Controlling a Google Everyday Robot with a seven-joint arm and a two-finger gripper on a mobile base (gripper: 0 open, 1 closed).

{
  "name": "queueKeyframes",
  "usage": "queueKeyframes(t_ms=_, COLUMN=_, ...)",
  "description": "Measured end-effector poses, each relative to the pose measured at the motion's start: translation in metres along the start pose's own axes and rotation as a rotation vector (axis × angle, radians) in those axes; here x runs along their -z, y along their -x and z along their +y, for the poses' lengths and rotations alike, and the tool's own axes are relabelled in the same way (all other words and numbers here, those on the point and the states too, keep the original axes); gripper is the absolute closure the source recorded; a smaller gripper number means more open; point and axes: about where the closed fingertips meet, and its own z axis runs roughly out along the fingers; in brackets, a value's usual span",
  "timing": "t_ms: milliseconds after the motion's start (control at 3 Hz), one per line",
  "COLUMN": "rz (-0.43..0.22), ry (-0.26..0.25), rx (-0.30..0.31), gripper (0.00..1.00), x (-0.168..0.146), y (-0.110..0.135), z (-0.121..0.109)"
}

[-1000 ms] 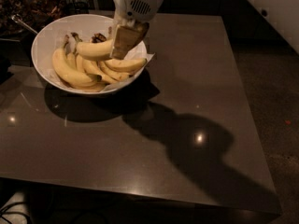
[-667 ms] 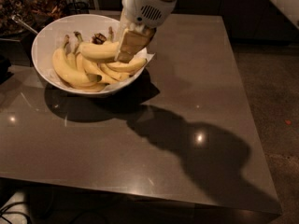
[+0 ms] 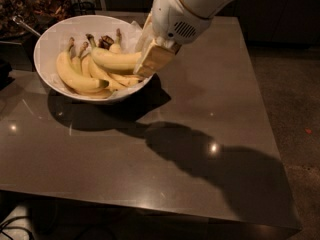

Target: Pick banana from white bowl

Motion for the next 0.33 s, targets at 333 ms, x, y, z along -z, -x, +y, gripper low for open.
queueKeyframes(t_ms=333, rz=-0.003, ry=-0.001, rx=-0.001, gripper=1.00, x=0.0008, y=-0.0011, z=0.0006)
